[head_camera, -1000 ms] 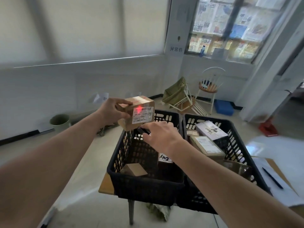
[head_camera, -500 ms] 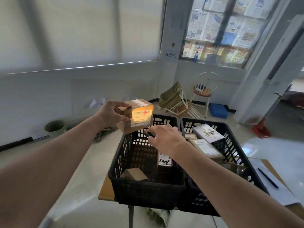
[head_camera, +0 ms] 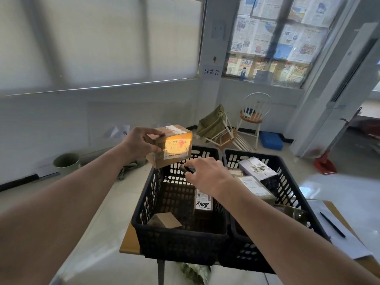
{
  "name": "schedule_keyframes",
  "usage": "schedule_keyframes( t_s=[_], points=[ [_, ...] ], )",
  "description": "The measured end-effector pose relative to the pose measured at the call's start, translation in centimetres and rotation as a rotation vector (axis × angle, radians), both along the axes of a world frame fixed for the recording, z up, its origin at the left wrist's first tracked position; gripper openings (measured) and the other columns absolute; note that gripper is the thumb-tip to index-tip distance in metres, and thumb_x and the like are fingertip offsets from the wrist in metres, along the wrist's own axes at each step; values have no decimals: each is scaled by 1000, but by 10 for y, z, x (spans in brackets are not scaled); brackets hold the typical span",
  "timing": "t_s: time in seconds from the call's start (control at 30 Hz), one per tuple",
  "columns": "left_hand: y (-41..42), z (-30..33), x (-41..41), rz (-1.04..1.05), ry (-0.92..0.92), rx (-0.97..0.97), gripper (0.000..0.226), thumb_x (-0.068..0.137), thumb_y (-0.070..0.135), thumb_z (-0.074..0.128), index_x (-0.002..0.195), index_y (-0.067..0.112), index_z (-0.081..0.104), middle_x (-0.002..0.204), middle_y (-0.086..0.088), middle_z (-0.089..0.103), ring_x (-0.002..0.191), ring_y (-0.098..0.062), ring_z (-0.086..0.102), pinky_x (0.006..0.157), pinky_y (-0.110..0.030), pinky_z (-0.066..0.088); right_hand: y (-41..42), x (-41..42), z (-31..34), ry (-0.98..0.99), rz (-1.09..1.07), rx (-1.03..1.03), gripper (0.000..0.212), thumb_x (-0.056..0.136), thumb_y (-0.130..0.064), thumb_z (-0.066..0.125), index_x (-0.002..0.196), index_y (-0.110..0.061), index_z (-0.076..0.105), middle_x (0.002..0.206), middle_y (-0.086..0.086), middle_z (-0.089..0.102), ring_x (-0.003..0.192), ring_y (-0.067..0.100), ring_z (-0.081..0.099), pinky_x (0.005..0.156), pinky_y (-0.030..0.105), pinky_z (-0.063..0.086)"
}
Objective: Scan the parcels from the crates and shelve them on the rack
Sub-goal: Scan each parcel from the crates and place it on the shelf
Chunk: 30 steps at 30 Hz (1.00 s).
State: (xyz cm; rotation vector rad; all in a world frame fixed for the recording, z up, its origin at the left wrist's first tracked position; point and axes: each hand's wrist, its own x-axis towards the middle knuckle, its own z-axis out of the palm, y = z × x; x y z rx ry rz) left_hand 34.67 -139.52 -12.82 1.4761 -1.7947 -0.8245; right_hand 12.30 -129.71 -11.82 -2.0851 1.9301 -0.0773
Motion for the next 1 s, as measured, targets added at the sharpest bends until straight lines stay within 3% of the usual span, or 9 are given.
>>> schedule_keyframes(
  t_s=[0.2,0.67,0.9,1.0],
  points=[
    [0,-1,-3,2,22,5,54,79,-1,86,123,29,75,117,0,57,116,-32,57,104,-56,53,0,-6,-1,14,-3,21,44,106,-42,56,150,-37,56,135,9,63,121,33,58,107,53,50],
    [-3,-4,-5,11,46,40,53,79,-1,86,111,39,75,129,-6,60,119,-35,58,105,-58,52,-7,-14,-6,11,-31,73,45,106,-41,59,150,-37,57,135,8,63,119,32,60,106,52,52],
    [-6,-9,-8,30,84,75,54,80,-7,82,107,40,75,120,-2,56,118,-35,57,103,-52,55,-5,-15,-2,18,-31,94,45,106,-42,58,150,-37,56,140,7,60,125,32,57,109,52,49],
    [-7,-9,-8,35,109,111,56,79,-10,80,106,39,77,128,-8,56,118,-35,56,103,-52,55,-3,-14,-1,20,-15,111,43,106,-41,59,148,-36,59,136,6,61,120,31,60,107,51,51]
  ],
)
